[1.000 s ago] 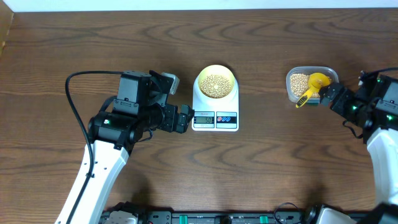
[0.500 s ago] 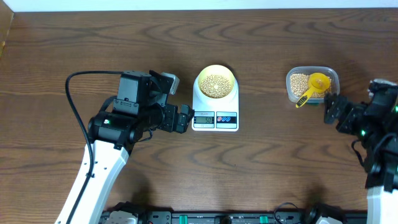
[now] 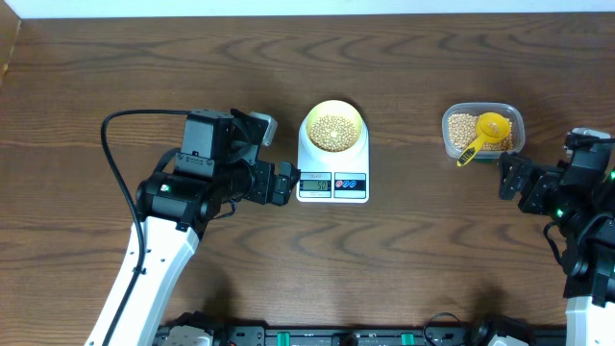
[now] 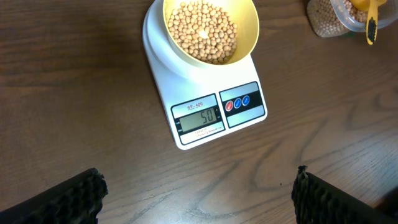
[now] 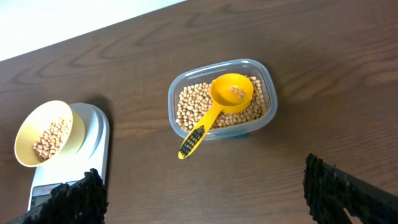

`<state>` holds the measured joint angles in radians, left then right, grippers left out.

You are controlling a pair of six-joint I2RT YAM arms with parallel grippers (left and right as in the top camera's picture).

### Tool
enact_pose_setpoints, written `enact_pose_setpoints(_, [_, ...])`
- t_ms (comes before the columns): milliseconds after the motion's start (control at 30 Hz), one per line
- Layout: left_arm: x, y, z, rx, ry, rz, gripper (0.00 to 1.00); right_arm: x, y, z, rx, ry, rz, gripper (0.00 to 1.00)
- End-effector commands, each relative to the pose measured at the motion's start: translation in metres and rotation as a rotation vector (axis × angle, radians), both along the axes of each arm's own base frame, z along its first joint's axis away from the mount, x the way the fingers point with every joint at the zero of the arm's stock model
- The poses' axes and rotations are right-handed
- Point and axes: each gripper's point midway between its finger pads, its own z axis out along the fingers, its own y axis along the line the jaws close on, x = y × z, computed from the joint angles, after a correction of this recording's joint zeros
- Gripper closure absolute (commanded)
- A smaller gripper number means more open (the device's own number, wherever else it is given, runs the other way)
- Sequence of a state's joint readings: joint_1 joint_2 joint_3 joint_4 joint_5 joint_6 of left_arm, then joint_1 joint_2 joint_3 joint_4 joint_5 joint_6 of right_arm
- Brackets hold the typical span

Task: Scoop item into bowl and weigh 50g on scale

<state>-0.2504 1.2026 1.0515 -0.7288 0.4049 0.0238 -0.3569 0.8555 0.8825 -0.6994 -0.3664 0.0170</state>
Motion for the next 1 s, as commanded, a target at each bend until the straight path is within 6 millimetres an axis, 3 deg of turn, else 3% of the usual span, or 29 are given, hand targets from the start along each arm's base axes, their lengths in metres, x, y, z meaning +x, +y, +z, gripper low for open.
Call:
enact_pose_setpoints(0, [0.001, 0.002, 0.000, 0.008, -0.007, -0.001, 0.02, -0.001, 0.000, 0.002, -0.011, -0.002, 0.006, 0.01])
enact_pose_setpoints(367, [0.001, 0.002, 0.000, 0.008, -0.007, -0.001, 0.02, 0.000, 0.000, 0.003, -0.012, -0.010, 0.009, 0.01])
enact_pose_setpoints(500, [0.001, 0.002, 0.000, 0.008, -0.007, -0.001, 0.02, -0.002, 0.001, 0.002, -0.092, -0.011, 0.071, 0.01])
enact_pose_setpoints(633, [0.001, 0.002, 0.000, 0.008, -0.007, -0.001, 0.02, -0.016, 0.021, 0.007, -0.249, -0.048, 0.191, 0.01])
enact_pose_setpoints(800, [0.001, 0.002, 0.000, 0.008, -0.007, -0.001, 0.02, -0.030, 0.035, 0.016, -0.371, -0.132, 0.198, 0.01])
enact_pose_setpoints(967, [0.001, 0.002, 0.000, 0.008, -0.007, -0.001, 0.02, -0.034, 0.040, 0.006, -0.417, -0.227, 0.189, 0.01])
